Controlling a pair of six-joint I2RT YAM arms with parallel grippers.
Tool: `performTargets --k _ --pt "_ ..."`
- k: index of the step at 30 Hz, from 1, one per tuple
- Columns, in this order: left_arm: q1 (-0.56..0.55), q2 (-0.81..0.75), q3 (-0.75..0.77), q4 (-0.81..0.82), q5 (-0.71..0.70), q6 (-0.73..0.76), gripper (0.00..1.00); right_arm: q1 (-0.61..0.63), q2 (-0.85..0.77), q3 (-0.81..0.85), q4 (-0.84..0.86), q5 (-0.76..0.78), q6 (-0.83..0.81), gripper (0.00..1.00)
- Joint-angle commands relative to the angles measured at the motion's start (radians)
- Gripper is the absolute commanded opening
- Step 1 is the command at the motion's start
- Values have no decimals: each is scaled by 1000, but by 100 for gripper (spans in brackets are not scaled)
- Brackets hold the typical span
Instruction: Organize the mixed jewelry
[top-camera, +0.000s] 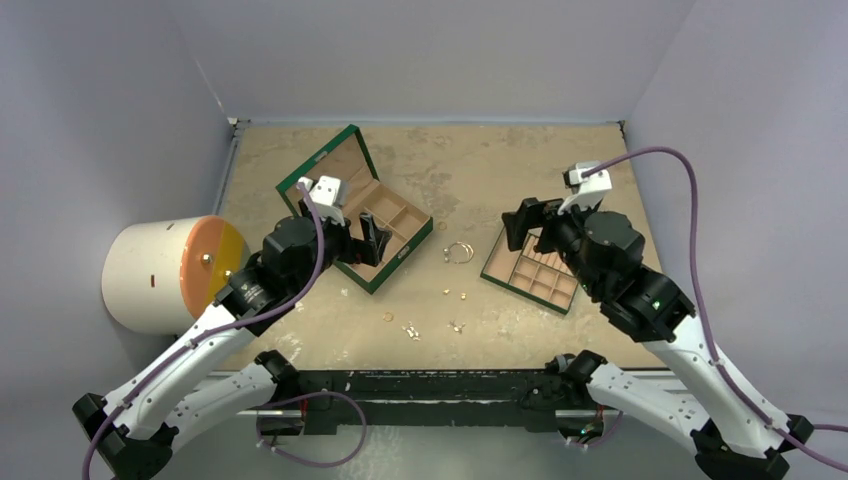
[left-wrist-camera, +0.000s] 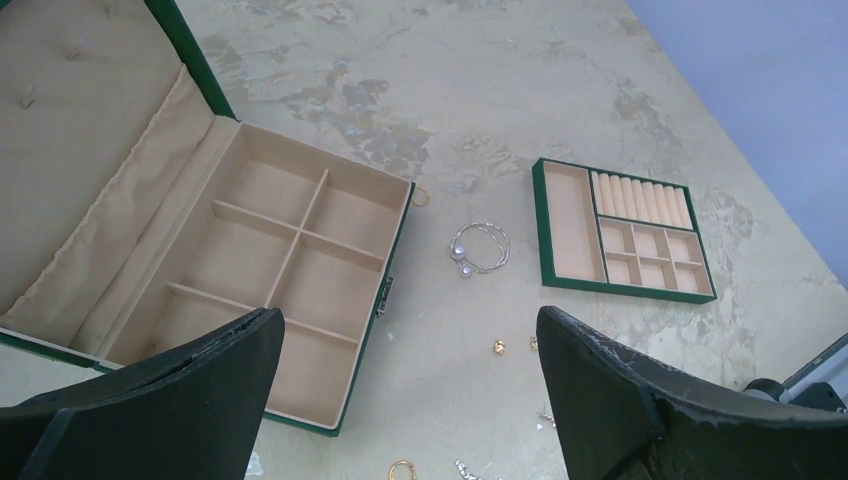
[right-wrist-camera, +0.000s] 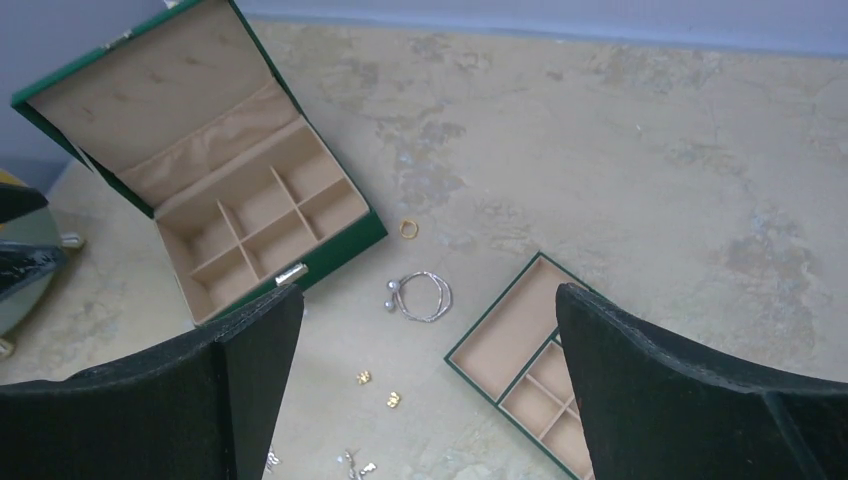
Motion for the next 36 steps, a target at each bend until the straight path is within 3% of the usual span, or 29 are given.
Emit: performTargets --k 1,9,17,28,36 --pt "5 -4 27 32 -15 -12 98 4 20 50 -30 5 -18 99" --pt "5 -36 36 -51 -51 -39 97 4 4 -18 13 40 -57 99" --pt "5 -46 11 -54 -67 -50 97 4 59 -41 35 -60 -103 98" --pt "7 -55 7 -63 -87 -49 96 5 196 -142 112 -353 -36 82" --pt "14 -57 7 -83 -111 -47 95 23 303 -196 191 -424 34 72"
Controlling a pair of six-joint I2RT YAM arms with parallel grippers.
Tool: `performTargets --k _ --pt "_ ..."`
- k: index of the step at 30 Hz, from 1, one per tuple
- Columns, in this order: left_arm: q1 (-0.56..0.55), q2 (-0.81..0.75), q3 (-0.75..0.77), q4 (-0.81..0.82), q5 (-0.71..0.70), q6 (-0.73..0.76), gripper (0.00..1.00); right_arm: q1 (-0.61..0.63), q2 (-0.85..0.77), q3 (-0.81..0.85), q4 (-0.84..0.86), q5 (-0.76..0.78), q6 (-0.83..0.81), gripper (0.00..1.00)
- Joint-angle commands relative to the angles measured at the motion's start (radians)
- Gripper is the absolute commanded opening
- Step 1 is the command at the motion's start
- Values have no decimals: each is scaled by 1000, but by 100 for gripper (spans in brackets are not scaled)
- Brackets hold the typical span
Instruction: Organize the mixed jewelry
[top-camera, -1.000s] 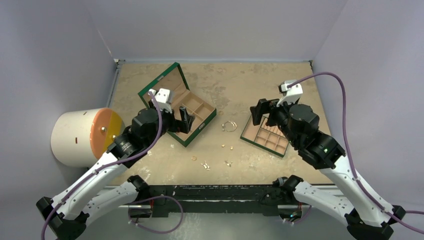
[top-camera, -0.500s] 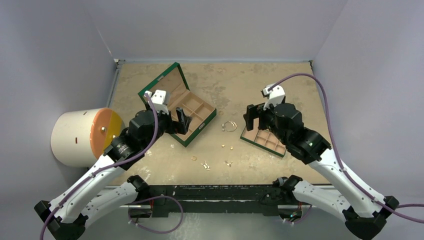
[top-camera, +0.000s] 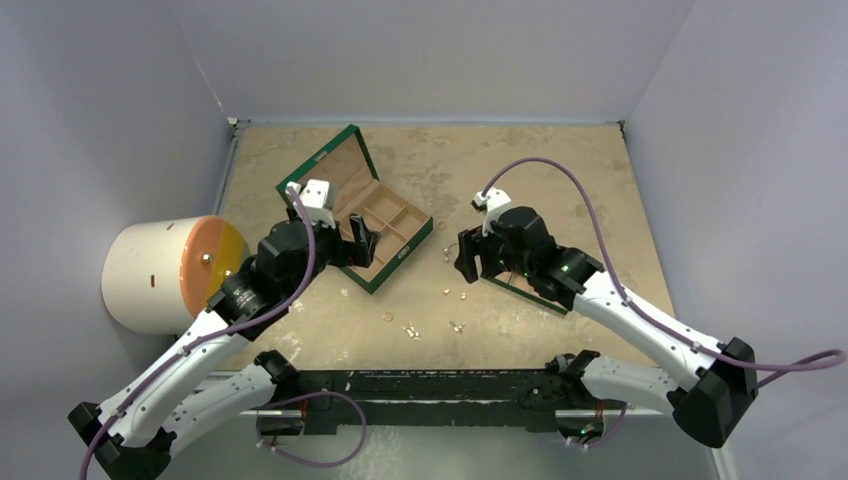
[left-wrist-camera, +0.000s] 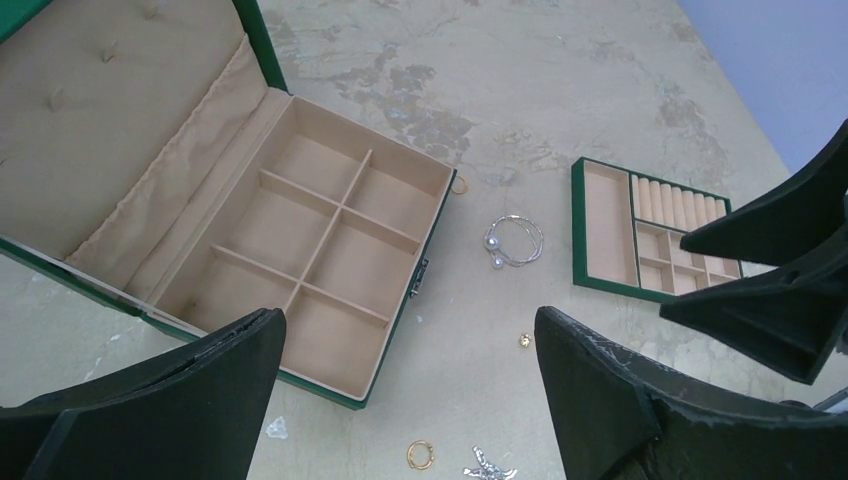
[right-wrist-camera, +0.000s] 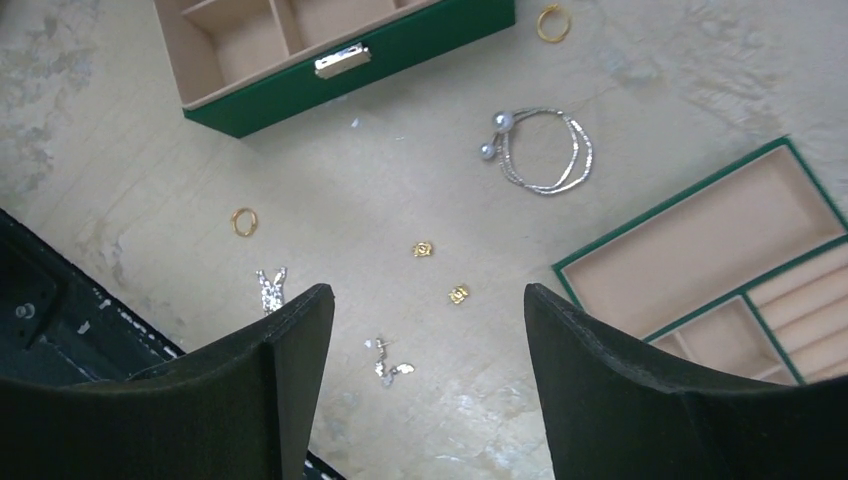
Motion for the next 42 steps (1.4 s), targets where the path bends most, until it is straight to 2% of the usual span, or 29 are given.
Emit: performTargets --k 1,9,15,23,30,42 --pt "10 -15 6 3 -29 -12 94 15 34 -11 88 -56 56 71" --pt "23 2 11 -14 -38 -5 93 15 147 29 104 156 144 59" --pt "25 -3 11 -18 -44 -2 93 15 256 78 145 204 158 52" --pt "27 -3 13 -28 -54 -2 92 15 417 123 220 189 175 47" --pt "29 2 17 -40 -60 -3 92 15 546 176 254 243 224 43" --pt "30 -1 18 -40 -57 -3 92 15 681 221 287 318 263 42"
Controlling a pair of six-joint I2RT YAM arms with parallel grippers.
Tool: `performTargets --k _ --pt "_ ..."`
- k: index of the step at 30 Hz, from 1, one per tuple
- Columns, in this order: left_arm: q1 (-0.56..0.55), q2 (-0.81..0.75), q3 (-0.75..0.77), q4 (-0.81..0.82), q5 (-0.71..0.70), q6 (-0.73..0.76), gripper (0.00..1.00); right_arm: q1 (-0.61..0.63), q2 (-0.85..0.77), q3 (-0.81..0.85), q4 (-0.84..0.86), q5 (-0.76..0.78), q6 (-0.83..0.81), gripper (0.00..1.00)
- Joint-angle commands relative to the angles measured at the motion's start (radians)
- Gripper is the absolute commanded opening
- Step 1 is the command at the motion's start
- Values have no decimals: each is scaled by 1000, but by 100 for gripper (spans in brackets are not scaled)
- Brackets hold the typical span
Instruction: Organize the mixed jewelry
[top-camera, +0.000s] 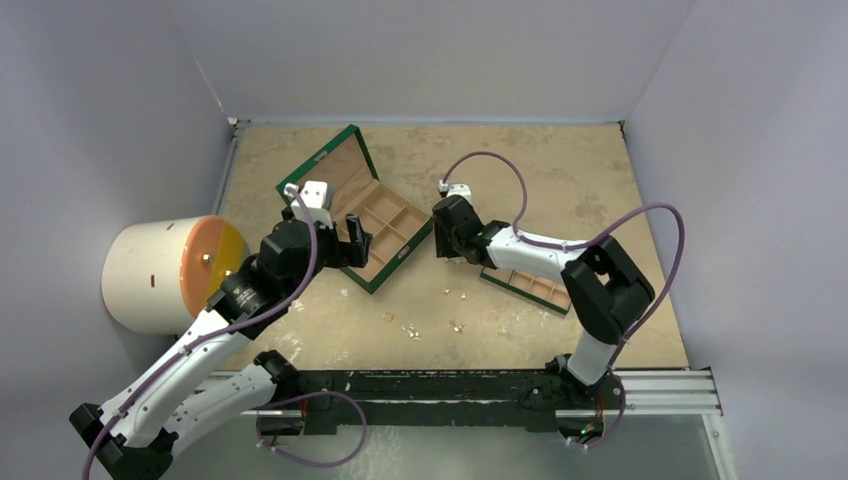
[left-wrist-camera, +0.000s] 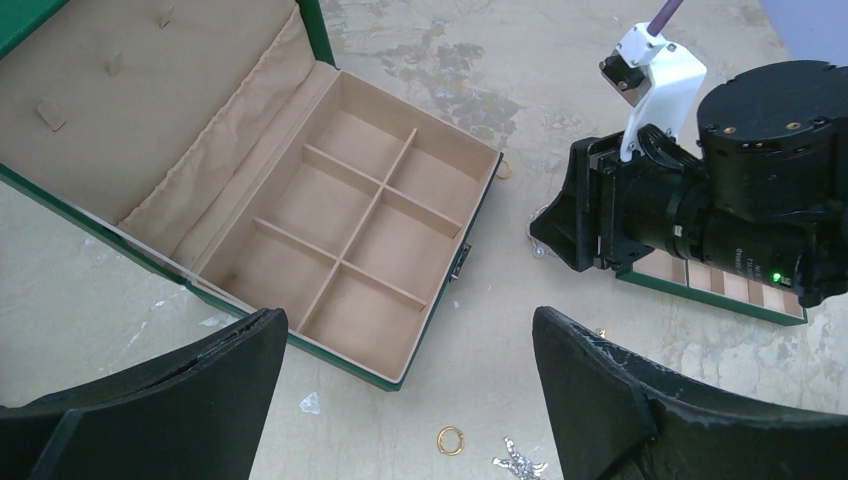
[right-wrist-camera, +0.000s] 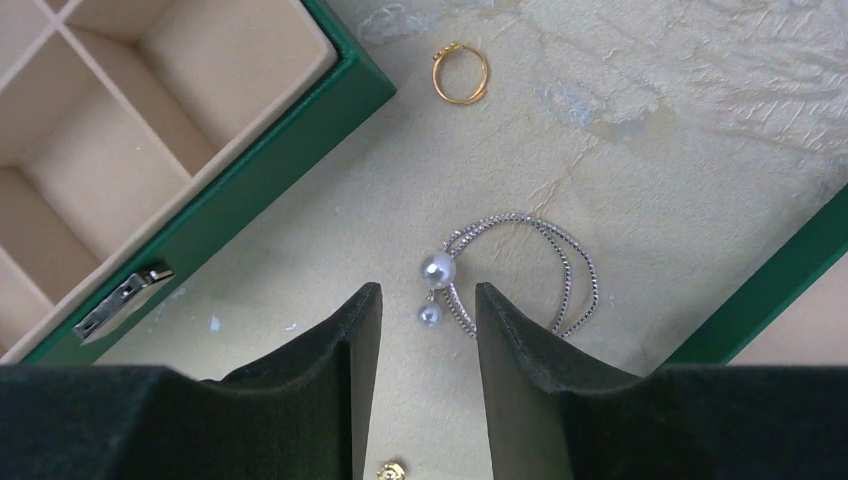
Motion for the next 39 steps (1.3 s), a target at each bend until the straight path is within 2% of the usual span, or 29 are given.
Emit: performTargets --k 1,14,39 --pt "6 -8 17 20 -6 -4 92 1 15 41 43 63 29 42" --pt "7 -14 18 19 -4 -2 92 0 99 83 47 55 51 37" --pt "6 -20 18 18 -4 -1 92 -1 111 32 25 93 93 31"
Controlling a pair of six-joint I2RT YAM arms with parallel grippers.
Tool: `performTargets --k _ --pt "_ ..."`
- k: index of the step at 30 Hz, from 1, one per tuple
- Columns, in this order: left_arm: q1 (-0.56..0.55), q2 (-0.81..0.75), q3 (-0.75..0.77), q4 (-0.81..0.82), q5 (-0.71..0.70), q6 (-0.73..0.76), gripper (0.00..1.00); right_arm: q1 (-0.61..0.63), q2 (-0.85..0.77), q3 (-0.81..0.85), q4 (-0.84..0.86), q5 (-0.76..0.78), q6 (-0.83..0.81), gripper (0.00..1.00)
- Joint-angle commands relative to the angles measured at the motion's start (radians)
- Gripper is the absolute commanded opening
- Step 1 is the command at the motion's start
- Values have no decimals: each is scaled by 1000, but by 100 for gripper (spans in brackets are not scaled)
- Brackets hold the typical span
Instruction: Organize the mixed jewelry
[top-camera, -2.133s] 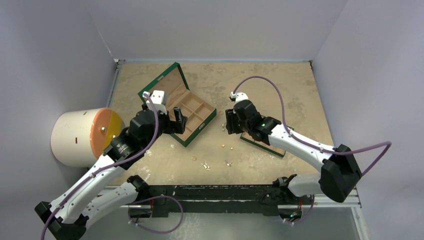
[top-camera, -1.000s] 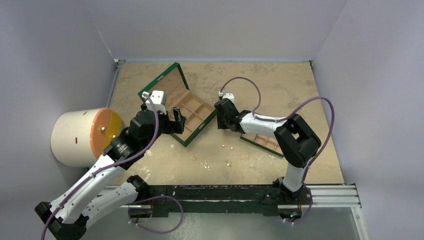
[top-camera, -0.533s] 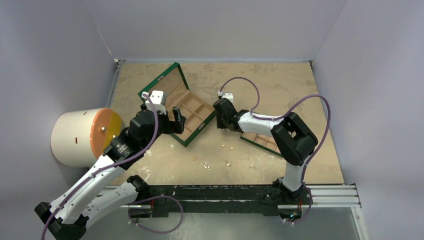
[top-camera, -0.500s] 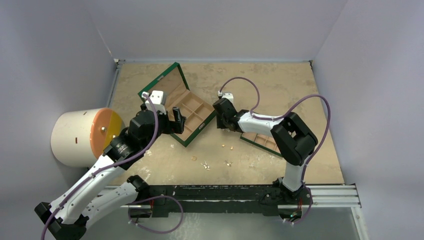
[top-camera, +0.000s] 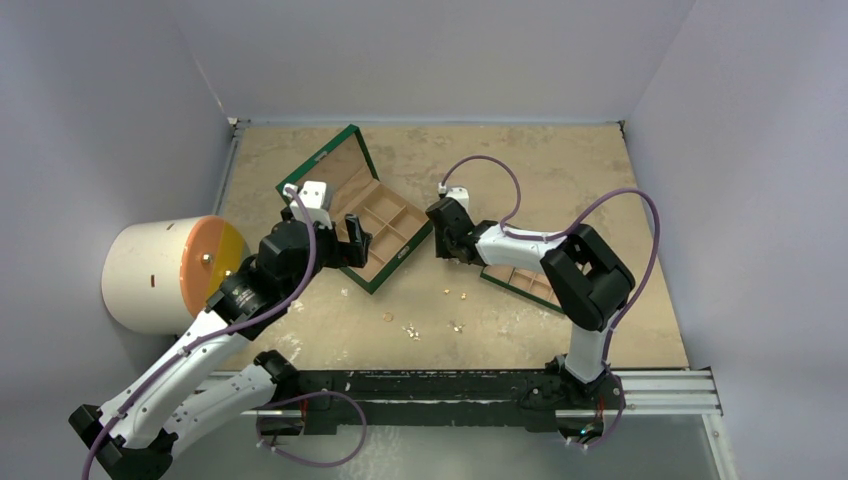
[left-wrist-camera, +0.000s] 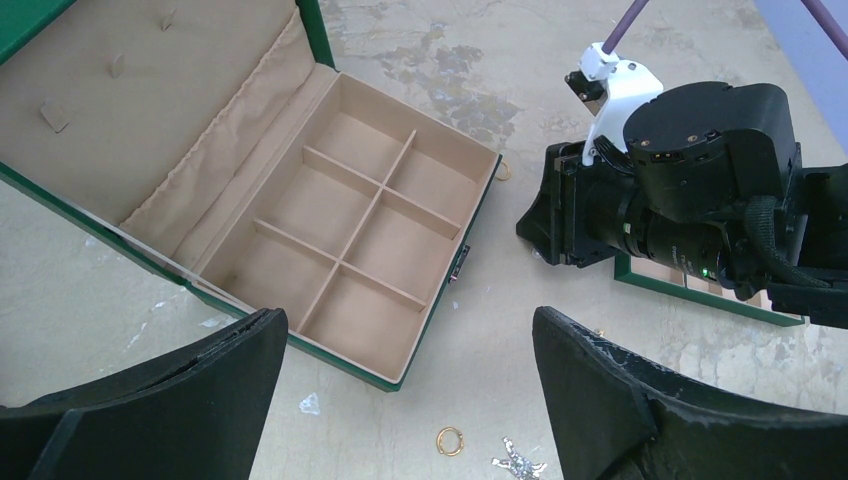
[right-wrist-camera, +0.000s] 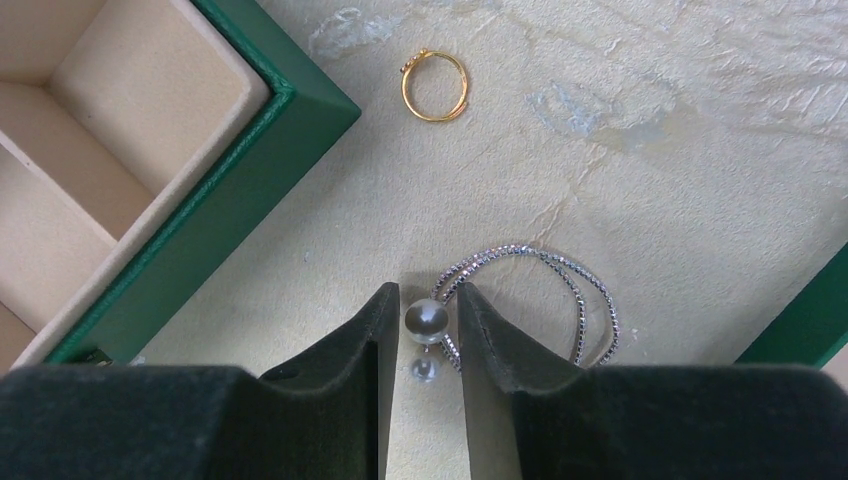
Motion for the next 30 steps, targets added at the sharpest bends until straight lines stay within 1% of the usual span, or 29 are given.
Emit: performTargets --k 1,3,6,11,12,21,27,28,30 --pt "7 -14 18 18 -5 -2 92 1 -11 -8 3 40 20 29" --pt "6 -14 17 19 -5 -2 92 -1 -13 -7 3 40 22 25" --pt "6 -14 18 19 -4 -2 92 -1 -15 -6 4 40 21 22" --pt "7 -14 18 19 -3 -2 92 0 -35 -5 -7 42 20 2" --pt "7 -14 18 19 -3 -1 92 -1 -42 -4 -10 42 18 0" --pt "6 -14 18 19 -5 0 92 1 -114 3 -38 71 0 0" --pt "7 -15 18 17 -5 0 92 1 -157 1 -46 56 -6 0" --pt "7 -16 17 16 -5 0 92 1 -169 -6 -43 42 -9 2" --pt "7 -16 18 17 -6 0 92 2 -188 -18 -48 15 -16 9"
